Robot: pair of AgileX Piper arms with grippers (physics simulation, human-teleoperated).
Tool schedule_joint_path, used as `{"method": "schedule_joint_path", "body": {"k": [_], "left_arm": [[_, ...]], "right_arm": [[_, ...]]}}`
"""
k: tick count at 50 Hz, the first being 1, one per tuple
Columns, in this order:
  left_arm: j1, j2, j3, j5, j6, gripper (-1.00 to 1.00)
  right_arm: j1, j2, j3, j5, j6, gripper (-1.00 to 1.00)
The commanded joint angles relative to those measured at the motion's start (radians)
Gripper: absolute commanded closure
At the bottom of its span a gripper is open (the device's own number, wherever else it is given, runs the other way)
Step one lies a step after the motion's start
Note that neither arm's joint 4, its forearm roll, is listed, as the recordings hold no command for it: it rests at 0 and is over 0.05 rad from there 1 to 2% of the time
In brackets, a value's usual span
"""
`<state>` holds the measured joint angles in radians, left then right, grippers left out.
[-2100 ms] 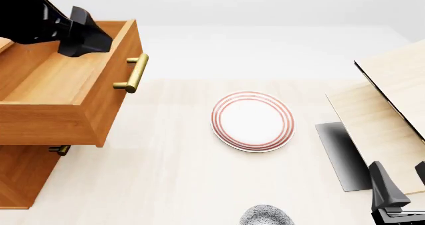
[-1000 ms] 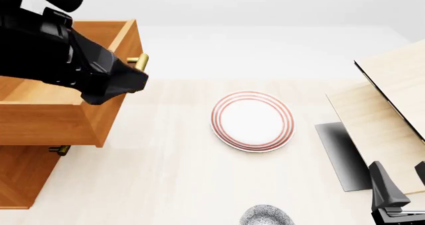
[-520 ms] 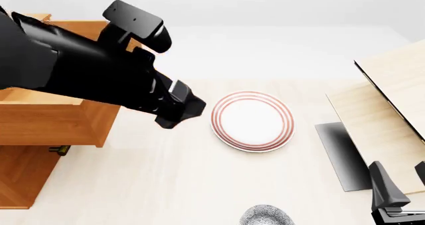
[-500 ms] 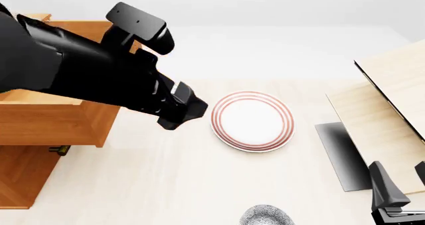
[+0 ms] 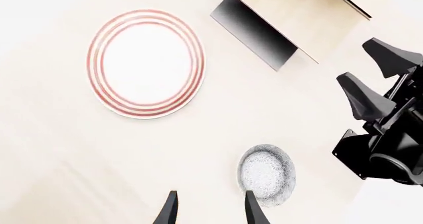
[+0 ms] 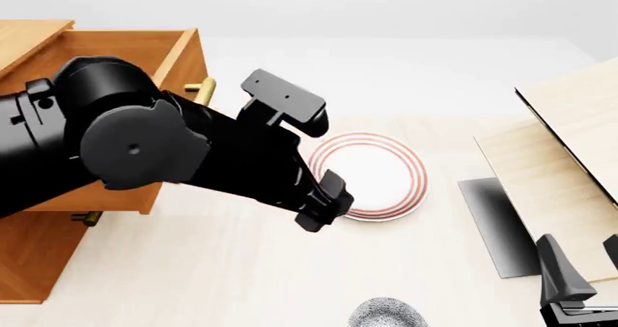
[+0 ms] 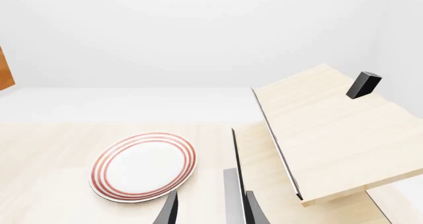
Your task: Open the top drawer of the cabinet and put the bowl in it.
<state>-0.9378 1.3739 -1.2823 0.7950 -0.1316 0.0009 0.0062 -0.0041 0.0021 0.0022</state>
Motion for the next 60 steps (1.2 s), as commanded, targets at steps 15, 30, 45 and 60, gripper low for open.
{"method": "schedule_joint_path", "body": {"k": [15, 30, 45, 60], "left_arm": [[-0.071, 0.109, 0.039, -0.092, -0.069, -1.00], [-0.110, 0.171, 0.050, -0.149, -0.123, -1.00], [-0.134, 0.230, 0.070, -0.194, -0.167, -1.00], [-0.151, 0.268, 0.095, -0.241, -0.214, -1.00]], "right_arm": [[0.000, -0.001, 0.001, -0.001, 0.000, -1.00], [0.000, -0.001, 0.001, -0.001, -0.001, -1.00], [-0.001, -0.001, 0.001, -0.001, -0.001, -1.00], [0.000, 0.000, 0.001, -0.001, -0.001, -1.00]]}}
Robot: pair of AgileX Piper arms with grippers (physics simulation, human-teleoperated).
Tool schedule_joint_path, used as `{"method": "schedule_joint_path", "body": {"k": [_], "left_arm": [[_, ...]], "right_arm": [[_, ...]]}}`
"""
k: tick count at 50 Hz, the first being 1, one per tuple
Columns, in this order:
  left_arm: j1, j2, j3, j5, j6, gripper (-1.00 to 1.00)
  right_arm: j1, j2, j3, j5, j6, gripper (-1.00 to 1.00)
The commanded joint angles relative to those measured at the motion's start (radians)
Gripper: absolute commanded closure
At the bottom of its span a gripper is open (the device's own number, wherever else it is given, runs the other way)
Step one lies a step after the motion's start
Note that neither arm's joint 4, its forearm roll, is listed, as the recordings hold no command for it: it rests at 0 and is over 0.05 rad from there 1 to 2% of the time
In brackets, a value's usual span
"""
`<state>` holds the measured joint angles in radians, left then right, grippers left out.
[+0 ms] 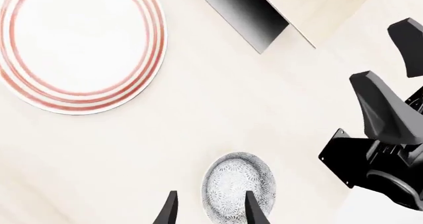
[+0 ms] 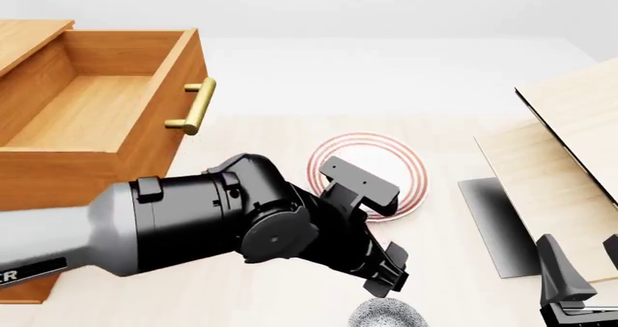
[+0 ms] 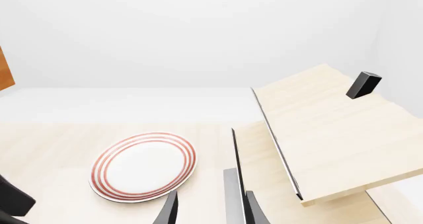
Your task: Open the top drawer of the cabinet and put the bowl in it.
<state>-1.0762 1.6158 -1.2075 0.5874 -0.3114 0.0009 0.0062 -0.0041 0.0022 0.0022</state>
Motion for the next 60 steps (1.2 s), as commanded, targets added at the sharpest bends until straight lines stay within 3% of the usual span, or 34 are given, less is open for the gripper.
{"method": "schedule_joint_path", "body": {"k": [1, 60], "left_arm": [[-0.004, 0.023, 0.028, -0.036, -0.028, -1.00], [-0.031, 0.098, 0.163, -0.238, -0.140, -1.00]], "right_arm": [[0.000, -0.001, 0.001, -0.001, -0.001, -1.00], [0.000, 0.000, 0.001, -0.001, -0.001, -1.00]]}}
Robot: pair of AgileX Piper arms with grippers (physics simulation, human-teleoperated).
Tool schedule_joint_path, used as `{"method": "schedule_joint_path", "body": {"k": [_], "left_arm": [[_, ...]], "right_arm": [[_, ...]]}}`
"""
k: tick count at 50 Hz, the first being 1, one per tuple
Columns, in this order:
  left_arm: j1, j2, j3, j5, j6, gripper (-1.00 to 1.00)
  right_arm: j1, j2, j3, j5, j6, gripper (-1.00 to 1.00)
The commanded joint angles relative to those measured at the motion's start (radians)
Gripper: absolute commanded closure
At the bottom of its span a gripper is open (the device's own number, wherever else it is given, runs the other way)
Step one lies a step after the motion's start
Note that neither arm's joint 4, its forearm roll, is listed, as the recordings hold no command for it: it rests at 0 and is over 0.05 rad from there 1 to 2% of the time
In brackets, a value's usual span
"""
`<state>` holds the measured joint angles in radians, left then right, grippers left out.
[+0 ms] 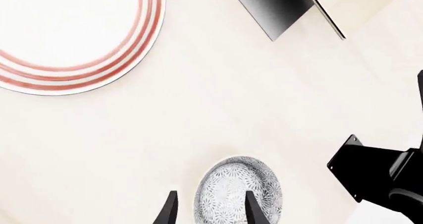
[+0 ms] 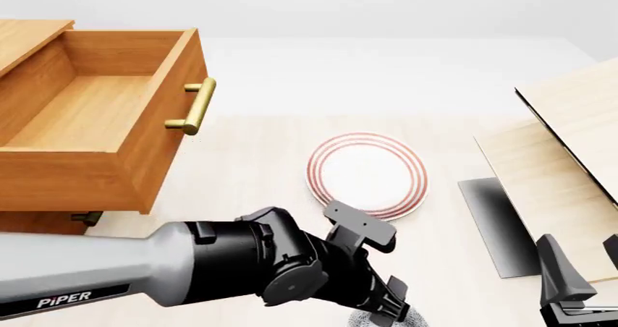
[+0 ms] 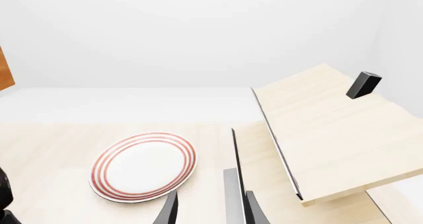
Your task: Open the top drawer of the cabinet and put the bowl in it.
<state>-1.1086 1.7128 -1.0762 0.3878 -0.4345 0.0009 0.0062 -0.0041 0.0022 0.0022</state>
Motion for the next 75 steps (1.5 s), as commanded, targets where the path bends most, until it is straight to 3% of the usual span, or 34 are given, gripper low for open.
{"method": "schedule_joint_path", "body": {"k": [1, 75], "left_arm": [[0.005, 0.001, 0.038, -0.043, -0.018, -1.00], [-0.005, 0.078, 0.148, -0.226, -0.114, -1.00]], "right_arm": [[0.000, -0.001, 0.001, -0.001, 0.000, -1.00], [0.000, 0.000, 0.001, -0.001, 0.000, -1.00]]}}
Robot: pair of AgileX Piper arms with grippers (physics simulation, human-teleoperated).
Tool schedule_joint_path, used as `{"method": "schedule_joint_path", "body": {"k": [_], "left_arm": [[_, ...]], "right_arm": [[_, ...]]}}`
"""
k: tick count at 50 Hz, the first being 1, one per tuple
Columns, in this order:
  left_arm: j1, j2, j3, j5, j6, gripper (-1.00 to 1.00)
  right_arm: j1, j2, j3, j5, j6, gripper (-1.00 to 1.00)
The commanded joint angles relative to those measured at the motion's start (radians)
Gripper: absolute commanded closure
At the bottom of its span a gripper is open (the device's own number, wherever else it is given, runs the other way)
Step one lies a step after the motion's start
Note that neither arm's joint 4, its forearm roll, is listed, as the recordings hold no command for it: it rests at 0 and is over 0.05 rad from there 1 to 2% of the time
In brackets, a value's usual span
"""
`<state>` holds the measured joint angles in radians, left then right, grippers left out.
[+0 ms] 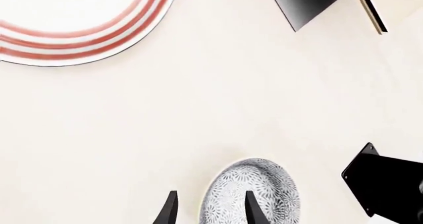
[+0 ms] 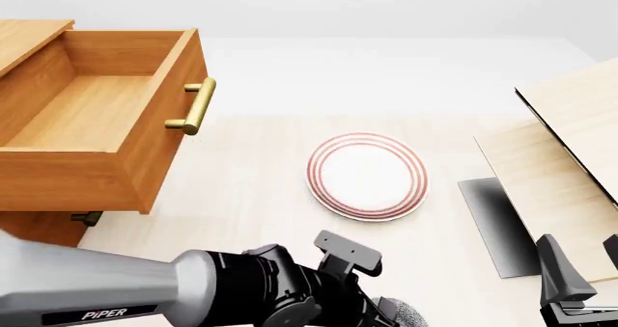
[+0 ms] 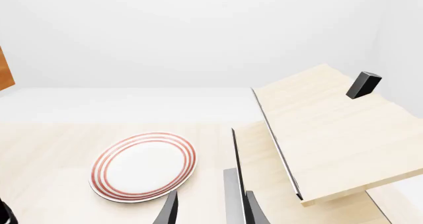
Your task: Open the top drawer of the cabinet and put the bowl in it.
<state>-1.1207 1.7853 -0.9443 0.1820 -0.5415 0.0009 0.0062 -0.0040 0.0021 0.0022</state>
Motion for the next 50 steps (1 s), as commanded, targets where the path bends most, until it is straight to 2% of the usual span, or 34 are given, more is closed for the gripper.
{"method": "schedule_joint_path", "body": {"k": [1, 9, 43, 44, 50], "left_arm": [[-0.005, 0.007, 0.016, -0.029, -0.021, -1.00], [0.006, 0.020, 0.020, -0.041, -0.012, -1.00], [-0.033, 0.083, 0.021, -0.097, -0.060, -1.00], [-0.034, 0.084, 0.019, -0.095, -0.058, 1.00], [-0.031, 0.070, 0.025, -0.093, -0.055, 1.00]], "right_arm": [[0.000, 0.000, 0.001, -0.001, -0.001, -1.00], [0.000, 0.000, 0.001, -0.001, -0.001, -1.00], [-0.001, 0.000, 0.001, -0.001, 0.000, -1.00], [-0.001, 0.000, 0.001, -0.001, -0.001, -1.00], [0.000, -0.001, 0.001, -0.001, -0.001, -1.00]]}}
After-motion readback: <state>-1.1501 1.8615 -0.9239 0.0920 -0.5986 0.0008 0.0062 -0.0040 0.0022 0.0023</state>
